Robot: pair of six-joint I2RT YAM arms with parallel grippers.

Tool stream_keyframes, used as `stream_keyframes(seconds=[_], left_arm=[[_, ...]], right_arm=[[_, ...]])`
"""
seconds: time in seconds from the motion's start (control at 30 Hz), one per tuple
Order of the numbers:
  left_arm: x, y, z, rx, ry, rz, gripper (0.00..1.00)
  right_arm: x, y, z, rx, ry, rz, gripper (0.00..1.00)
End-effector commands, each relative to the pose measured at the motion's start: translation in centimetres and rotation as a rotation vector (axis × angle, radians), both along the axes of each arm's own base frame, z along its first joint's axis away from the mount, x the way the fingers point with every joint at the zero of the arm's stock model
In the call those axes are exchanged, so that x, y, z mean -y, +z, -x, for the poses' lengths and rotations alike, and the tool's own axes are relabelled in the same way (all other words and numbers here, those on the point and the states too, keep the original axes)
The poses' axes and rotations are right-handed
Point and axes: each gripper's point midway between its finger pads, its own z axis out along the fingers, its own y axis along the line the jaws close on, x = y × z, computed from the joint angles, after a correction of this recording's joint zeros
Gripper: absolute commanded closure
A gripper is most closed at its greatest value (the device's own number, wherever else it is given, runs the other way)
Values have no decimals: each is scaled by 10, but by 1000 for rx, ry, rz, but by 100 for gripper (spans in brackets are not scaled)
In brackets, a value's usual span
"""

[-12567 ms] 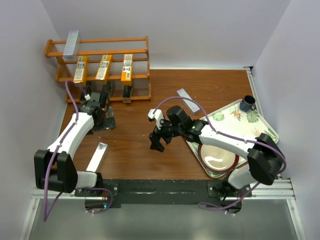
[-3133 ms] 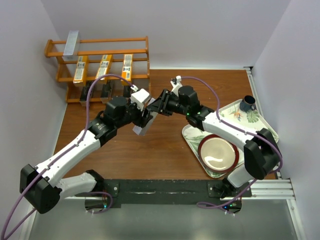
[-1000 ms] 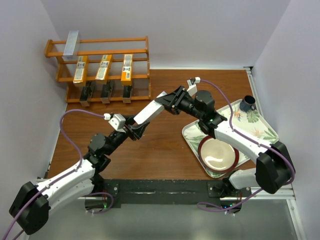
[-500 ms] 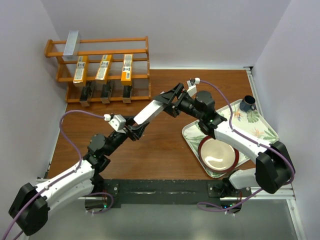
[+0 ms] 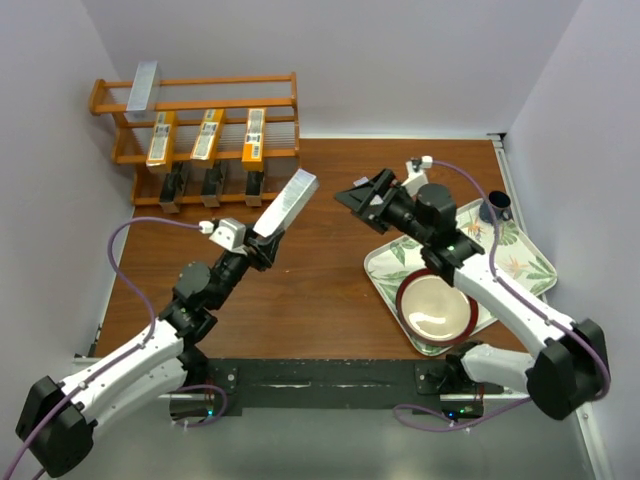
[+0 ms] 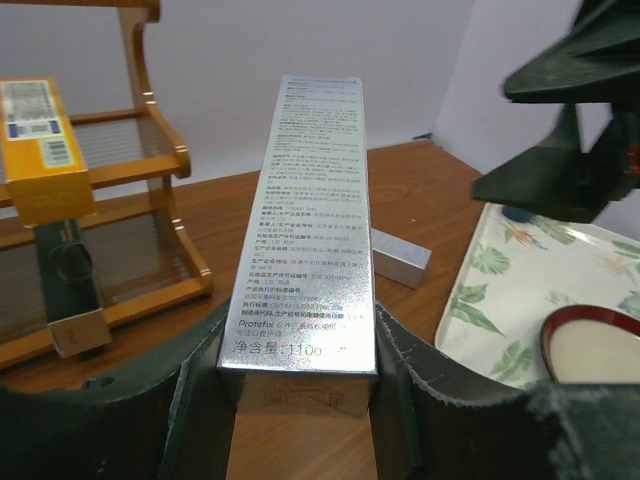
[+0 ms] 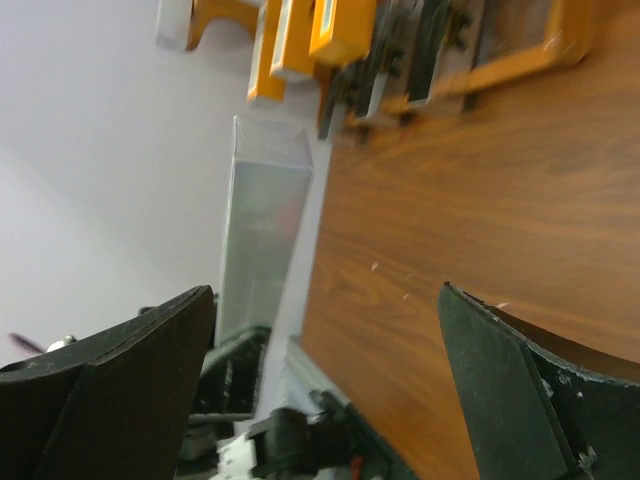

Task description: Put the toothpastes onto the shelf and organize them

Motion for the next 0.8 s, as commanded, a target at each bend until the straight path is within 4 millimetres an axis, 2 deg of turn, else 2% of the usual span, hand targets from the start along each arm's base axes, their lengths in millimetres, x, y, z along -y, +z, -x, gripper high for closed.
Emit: stream_keyframes(seconds=[0.0,0.03,0.07,0.13,0.17,0.23,0.27,0.33,0.37,0.4,0.43,0.47,0.53,0.57,0.63,0.67,0.7,0.73,0.77], left_arm=[[-22,52,-15,73,153,55,83],[-22,51,-19,63,169,45,84],[-25,62,-22,77,191,46,84],[-31,64,-33,61,251,23,84],[-33,82,-36,85,274,25,85],[-38,88,-47,74,321,-5,85],[-41,109,-50,99,336,8,85],[-51,110,-67,67,381,-23,85],[-55,126,-72,79,389,5,85],[-55,128,-77,74,367,-2,85],[-69,127,-91,60,402,-6,85],[-74,139,-96,71,410,9,85],[-84,138,-112,56,442,-24,85],[-87,154,-116,78,454,-25,85],[-101,152,-132,54,479,-48,85],[-105,165,-135,70,479,-26,85],[-116,167,-142,65,482,-29,85],[-120,162,-153,44,483,-36,85],[-124,177,-156,58,482,-10,85]], right_arm=[[34,17,2,158,-82,156,1],[42,30,3,229,-101,203,2],[47,29,4,241,-109,243,1],[62,33,1,304,-150,348,1],[68,31,3,314,-159,388,1],[77,30,5,355,-164,459,1],[81,30,6,366,-177,480,2],[85,23,7,381,-170,519,1],[85,22,8,388,-166,525,1],[85,21,9,394,-161,531,1],[86,17,9,402,-154,551,1],[85,15,9,404,-143,557,1],[86,11,10,415,-137,578,1],[86,10,11,422,-133,582,2],[87,9,12,434,-130,601,1],[88,9,13,438,-130,607,1],[89,9,12,440,-137,615,1],[88,10,13,448,-133,622,1],[88,8,14,449,-134,628,1]])
